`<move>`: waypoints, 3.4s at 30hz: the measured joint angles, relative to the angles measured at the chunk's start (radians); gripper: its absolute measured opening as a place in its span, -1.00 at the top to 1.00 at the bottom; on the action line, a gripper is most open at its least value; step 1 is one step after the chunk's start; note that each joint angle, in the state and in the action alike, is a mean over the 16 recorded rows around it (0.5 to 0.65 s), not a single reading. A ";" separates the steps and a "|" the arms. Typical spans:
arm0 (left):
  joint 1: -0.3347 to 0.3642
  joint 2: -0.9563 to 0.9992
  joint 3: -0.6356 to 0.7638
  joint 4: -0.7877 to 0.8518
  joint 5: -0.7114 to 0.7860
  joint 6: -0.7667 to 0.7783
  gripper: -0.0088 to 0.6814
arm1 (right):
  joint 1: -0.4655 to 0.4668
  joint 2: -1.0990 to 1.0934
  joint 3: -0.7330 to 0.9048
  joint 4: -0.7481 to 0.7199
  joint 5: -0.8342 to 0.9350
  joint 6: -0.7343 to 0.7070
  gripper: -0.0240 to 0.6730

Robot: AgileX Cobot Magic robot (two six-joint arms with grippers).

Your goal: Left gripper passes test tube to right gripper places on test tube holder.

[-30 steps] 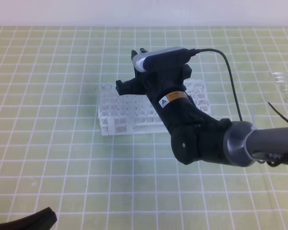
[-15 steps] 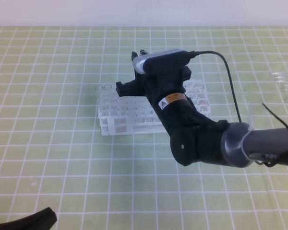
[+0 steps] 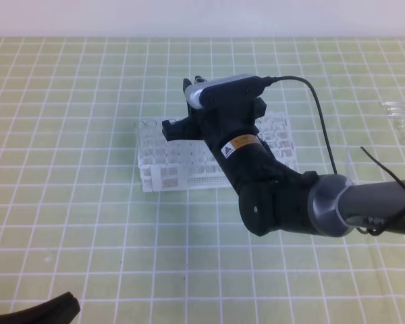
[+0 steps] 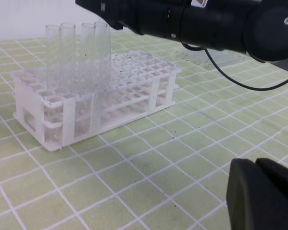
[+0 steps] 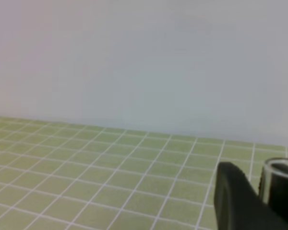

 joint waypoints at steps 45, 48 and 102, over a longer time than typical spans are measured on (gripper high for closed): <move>0.000 -0.001 -0.004 -0.001 0.002 0.000 0.98 | 0.000 0.004 0.000 -0.028 0.007 0.000 0.47; 0.000 -0.002 -0.005 -0.001 0.002 0.000 0.98 | 0.000 0.004 0.000 -0.030 0.007 0.000 0.58; 0.000 0.001 0.005 -0.001 -0.003 0.000 0.98 | 0.008 0.028 0.000 -0.088 -0.058 -0.004 0.67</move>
